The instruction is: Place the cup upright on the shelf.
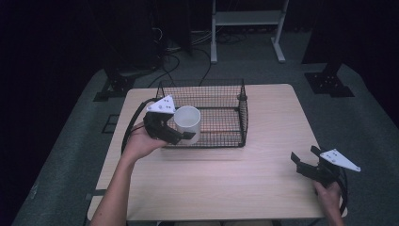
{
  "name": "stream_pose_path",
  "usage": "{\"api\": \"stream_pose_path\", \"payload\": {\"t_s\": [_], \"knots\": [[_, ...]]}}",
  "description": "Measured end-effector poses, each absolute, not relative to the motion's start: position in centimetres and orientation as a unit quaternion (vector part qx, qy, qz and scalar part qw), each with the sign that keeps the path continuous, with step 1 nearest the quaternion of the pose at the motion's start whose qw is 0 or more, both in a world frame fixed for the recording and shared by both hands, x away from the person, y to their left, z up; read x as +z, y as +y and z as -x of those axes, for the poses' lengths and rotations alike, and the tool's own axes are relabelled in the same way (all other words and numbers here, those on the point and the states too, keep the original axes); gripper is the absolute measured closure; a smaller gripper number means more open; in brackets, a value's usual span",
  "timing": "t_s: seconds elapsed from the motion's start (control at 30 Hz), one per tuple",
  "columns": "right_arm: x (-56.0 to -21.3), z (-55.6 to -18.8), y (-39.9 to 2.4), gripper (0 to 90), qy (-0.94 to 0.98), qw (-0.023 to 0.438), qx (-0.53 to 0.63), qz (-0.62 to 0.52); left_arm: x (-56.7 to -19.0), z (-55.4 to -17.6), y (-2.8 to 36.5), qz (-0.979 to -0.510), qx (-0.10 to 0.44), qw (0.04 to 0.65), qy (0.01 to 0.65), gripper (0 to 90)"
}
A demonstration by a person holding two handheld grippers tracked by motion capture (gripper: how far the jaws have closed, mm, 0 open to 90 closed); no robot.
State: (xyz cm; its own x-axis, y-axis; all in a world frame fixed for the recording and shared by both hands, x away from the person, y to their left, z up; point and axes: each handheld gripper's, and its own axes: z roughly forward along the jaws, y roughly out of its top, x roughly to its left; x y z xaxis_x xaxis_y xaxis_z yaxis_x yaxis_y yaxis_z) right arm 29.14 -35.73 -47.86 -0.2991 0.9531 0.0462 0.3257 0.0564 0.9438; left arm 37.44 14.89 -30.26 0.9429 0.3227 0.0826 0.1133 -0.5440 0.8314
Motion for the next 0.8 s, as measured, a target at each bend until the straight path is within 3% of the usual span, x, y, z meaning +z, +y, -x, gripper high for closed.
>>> {"api": "stream_pose_path", "payload": {"t_s": [0.8], "knots": [[-47.9, -29.2, -35.7, 13.0, 0.648, 0.328, 0.478, -0.494, -28.1, -41.7, 14.0, -0.879, 0.114, 0.444, 0.131, 21.7]]}}
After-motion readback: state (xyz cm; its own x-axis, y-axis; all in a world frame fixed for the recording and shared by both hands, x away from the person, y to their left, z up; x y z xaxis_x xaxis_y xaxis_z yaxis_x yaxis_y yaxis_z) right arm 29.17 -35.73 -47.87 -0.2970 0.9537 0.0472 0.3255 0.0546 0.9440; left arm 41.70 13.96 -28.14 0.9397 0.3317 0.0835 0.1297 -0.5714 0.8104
